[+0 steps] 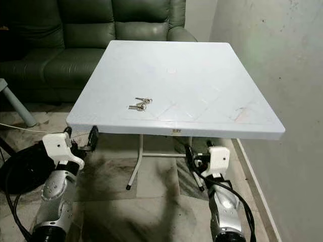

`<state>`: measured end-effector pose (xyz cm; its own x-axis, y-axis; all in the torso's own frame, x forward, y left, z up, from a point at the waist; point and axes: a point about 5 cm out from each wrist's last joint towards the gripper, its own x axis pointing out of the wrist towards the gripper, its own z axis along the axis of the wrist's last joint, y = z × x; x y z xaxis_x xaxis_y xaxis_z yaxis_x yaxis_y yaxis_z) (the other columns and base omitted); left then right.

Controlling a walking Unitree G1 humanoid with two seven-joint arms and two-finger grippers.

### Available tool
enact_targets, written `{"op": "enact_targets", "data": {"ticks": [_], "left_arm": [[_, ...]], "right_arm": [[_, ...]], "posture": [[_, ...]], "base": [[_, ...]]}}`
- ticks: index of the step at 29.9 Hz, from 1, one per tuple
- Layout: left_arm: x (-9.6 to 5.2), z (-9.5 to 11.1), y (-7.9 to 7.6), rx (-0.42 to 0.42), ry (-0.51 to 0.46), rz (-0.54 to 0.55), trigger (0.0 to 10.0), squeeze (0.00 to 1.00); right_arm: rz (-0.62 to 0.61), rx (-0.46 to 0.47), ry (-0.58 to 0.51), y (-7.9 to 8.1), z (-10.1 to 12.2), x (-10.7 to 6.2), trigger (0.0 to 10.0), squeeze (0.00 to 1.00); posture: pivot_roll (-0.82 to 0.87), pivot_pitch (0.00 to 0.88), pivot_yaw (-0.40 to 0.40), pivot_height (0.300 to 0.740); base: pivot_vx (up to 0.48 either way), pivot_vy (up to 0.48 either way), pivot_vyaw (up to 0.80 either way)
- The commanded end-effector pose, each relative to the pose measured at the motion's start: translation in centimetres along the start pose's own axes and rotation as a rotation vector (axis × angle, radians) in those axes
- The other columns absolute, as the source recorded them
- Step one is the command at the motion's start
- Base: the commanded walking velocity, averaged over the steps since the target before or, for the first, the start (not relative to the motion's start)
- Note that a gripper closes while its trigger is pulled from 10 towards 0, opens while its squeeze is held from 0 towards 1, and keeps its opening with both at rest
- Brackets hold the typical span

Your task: Hang keys on a hook

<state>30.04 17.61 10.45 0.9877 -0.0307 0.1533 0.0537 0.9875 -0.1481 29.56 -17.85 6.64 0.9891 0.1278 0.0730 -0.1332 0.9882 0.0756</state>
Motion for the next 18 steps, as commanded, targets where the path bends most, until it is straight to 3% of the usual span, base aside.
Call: {"op": "enact_targets", "data": {"ticks": [1,5,6,10,11,12,13,18], "left_arm": [[1.2,2.3,-0.8,-0.022,-0.062,-0.059,10.0,0.0],[1.2,2.7,-1.1,-0.029,-0.065,-0.067,10.0,0.0],[1.2,3.0,-1.4,-0.06,-0.059,-0.074,10.0,0.0],[1.2,2.7,-2.5,-0.101,-0.018,-0.108,10.0,0.0],[1.2,2.7,-2.5,-0.11,-0.016,-0.108,10.0,0.0],[1.2,2.7,-2.5,-0.11,-0.016,-0.108,10.0,0.0],[1.2,2.8,-2.5,-0.122,-0.013,-0.109,10.0,0.0],[1.1,2.4,-2.5,-0.065,0.022,-0.102,10.0,0.0]], "right_arm": [[0.015,0.016,-0.073,0.5,2.3,1.3,10.0,0.0],[0.036,0.028,-0.089,1.0,2.7,1.3,10.0,0.0],[0.074,0.053,-0.113,1.8,3.2,1.3,10.0,1.0],[0.087,0.045,-0.096,3.7,3.5,1.4,10.0,1.0],[0.085,0.051,-0.086,3.9,3.4,1.4,10.0,0.62],[0.085,0.051,-0.086,3.9,3.4,1.4,10.0,0.62],[0.081,0.058,-0.073,4.0,3.4,1.3,10.0,0.0],[0.13,-0.009,-0.069,4.4,3.6,1.3,10.0,0.0]], "posture": [[0.04,0.0,-0.03,0.74],[0.04,0.0,-0.023,0.74],[0.03,0.0,-0.021,0.74],[0.02,0.0,-0.013,0.74],[0.02,0.0,-0.011,0.74],[0.02,0.0,-0.011,0.74],[0.02,0.0,-0.011,0.74],[0.02,0.0,-0.011,0.74]], "base": [[0.0,0.0,0.0],[0.0,0.0,0.0],[0.0,0.0,0.0],[0.0,0.0,0.0],[0.0,0.0,0.0],[0.0,0.0,0.0],[0.0,0.0,0.0],[0.0,0.0,0.0]]}}
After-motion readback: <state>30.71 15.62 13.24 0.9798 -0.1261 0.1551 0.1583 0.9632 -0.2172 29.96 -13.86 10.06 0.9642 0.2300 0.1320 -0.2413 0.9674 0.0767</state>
